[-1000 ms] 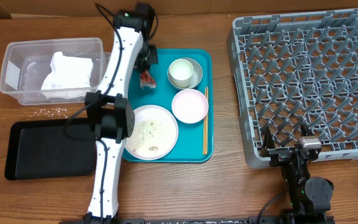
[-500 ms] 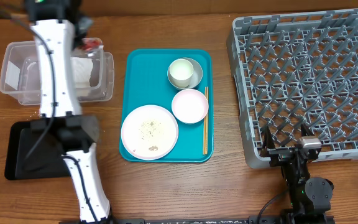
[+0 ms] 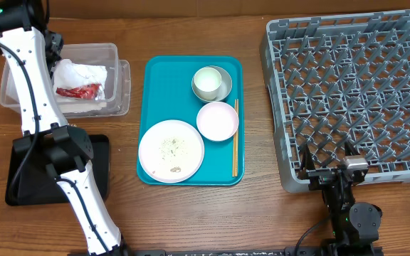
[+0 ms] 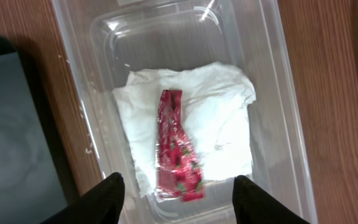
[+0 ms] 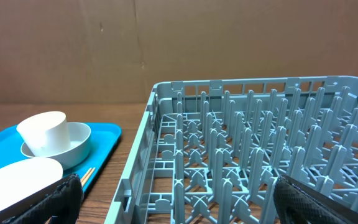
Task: Sort waste into correct bins and load items into the dishwasher
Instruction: 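Release the red wrapper into the clear bin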
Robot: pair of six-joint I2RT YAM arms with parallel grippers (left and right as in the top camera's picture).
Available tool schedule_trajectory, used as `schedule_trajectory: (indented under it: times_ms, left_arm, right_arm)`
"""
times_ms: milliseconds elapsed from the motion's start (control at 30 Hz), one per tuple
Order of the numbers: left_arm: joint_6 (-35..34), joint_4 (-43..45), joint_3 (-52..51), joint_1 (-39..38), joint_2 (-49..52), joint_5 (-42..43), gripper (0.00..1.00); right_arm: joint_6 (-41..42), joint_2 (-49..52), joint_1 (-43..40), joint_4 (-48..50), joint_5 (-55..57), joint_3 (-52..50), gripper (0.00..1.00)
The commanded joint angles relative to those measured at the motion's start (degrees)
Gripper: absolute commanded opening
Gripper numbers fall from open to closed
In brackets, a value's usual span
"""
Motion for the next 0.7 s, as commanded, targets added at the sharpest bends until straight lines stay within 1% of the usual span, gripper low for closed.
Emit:
schedule_trajectory:
  times_ms: [0,100,167,367,433,567,667]
  left_arm:
    - [4.52,-0.7,-0.17,0.35,0.48,-0.92,0.6]
    - [11.08,-2.01,-0.13,0.33,0.2,1.6,0.6]
    - [11.72,-3.52,-0.13,0.24,-0.39,3.78,0.6]
    - [21.51,-2.84,-0.07,-0.28,-5.97,15.3,0.61]
    - [24.15,-2.73,-0.07,-0.96,-8.68,16.65,0.61]
    - [28.48,-3.65,-0.09,-3.67,-14.29,16.26,0.61]
    - [33.24,-3.65,-0.09,-6.54,-17.49,16.41,0.64]
  right_arm:
    - [-0.02,-0.57,-0.26,0.37,-0.24,-0.59,1.0]
    - [-0.02,-0.57,-0.26,0.37,-0.24,-0.59,1.0]
    - [-0.02,-0.57,-0.26,0.37,-0.26,-0.59,1.0]
    - [-0.02,-0.57,-0.26,0.37,-0.24,-0.59,1.0]
    - [-0.02,-0.57,-0.26,0.37,-0.24,-0.59,1.0]
    - [-0.02,-0.57,-0.26,0.37,-0.26,-0.59,1.0]
    - [-0.02,-0.57,-0.26,0.37,-0.24,-0.59,1.0]
